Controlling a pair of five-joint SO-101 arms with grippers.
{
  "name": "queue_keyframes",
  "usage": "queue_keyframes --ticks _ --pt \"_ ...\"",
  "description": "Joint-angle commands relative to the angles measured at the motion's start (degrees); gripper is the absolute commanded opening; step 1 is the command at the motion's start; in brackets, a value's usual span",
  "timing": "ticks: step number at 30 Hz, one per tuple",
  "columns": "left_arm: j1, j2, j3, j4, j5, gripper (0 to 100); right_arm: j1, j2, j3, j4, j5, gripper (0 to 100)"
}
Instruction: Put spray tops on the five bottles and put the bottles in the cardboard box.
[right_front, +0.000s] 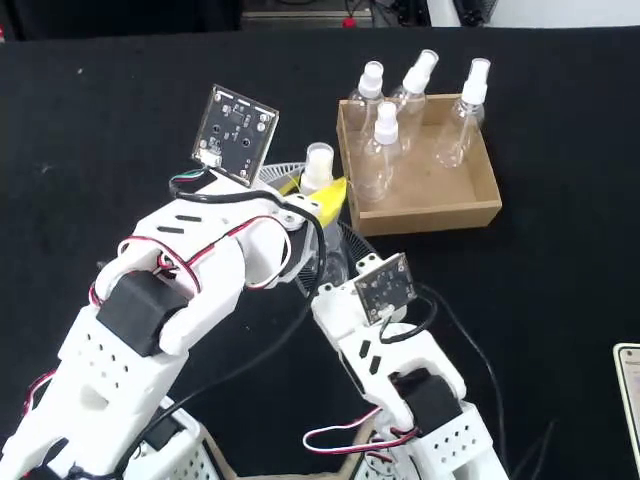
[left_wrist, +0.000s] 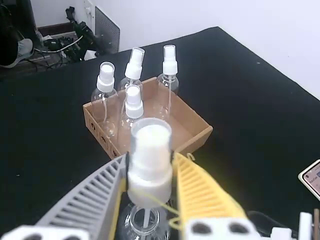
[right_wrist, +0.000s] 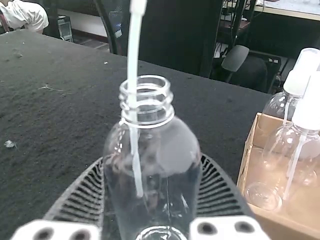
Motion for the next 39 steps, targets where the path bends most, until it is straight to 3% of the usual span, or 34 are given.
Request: queue_keyframes --ticks 1,11,19,24,28,39 --pt "0.1 -0.8 -0.2 0.2 0.4 23 -0.8 -6.2 -0.5 -1.1 0.3 6.7" --pt "0.0 -1.1 -2.9 0.1 -0.1 21 -0.6 -6.2 -0.5 -1.1 0.3 6.7" --pt "-10.7 -9.4 -5.1 0.3 -8.9 21 1.0 -6.2 -0.6 -1.1 0.7 6.7" --pt "-22.4 -15.9 4.5 -0.3 -9.3 21 11.7 -5.8 -6.4 3.5 0.4 6.7" --pt "-25.4 -18.7 16.1 -2.0 -9.2 21 21.5 -5.8 -13.6 7.8 -1.2 6.7" --pt "-25.7 -22.8 53.7 -33.9 -9.2 21 49.3 -5.6 -14.5 9.2 -1.2 6.9"
